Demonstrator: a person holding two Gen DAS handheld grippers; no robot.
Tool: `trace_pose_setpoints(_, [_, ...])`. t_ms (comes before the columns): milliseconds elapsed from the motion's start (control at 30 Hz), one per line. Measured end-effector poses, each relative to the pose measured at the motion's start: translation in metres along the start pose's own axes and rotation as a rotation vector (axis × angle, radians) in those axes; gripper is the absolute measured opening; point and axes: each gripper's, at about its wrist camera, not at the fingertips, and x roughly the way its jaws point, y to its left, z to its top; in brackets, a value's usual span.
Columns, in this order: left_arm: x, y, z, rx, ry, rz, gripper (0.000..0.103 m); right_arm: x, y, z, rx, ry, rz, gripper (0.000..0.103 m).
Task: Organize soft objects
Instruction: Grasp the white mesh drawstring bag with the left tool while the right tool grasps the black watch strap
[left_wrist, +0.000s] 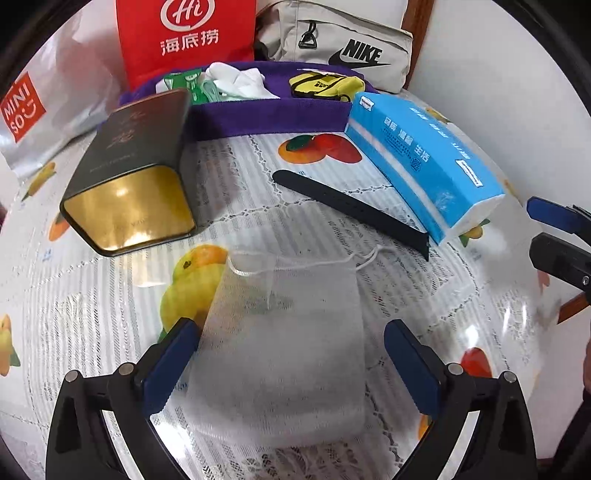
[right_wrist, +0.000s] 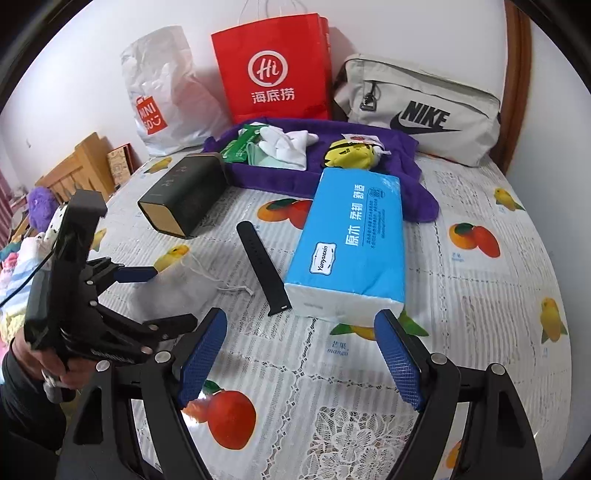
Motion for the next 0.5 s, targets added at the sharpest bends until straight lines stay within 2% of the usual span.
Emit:
trace_pose_setpoints(167, [0.0, 0.002, 0.0, 0.031, -0.052, 0.043, 0.084, 0.008, 0.007, -0.003, 0.011, 0.019, -0.013, 0.082])
trace_pose_setpoints(300, [-0.008, 0.015, -0.002, 0.02, -0.081, 0.052, 0.049, 0.016, 0.018, 0.0, -0.019, 0.025, -0.015, 0.082])
trace_pose_setpoints(433, [-0.012, 0.041, -0.003, -0.034, -0.081, 0.018, 0.014, 0.025, 0.035, 0.009, -0.083, 0.011, -0.003, 0.08])
trace_pose_setpoints(500, [-0.015, 0.056, -0.004, -0.076, -0.069, -0.012, 0.011, 0.033, 0.048, 0.016, -0.135, 0.007, 0.005, 0.075])
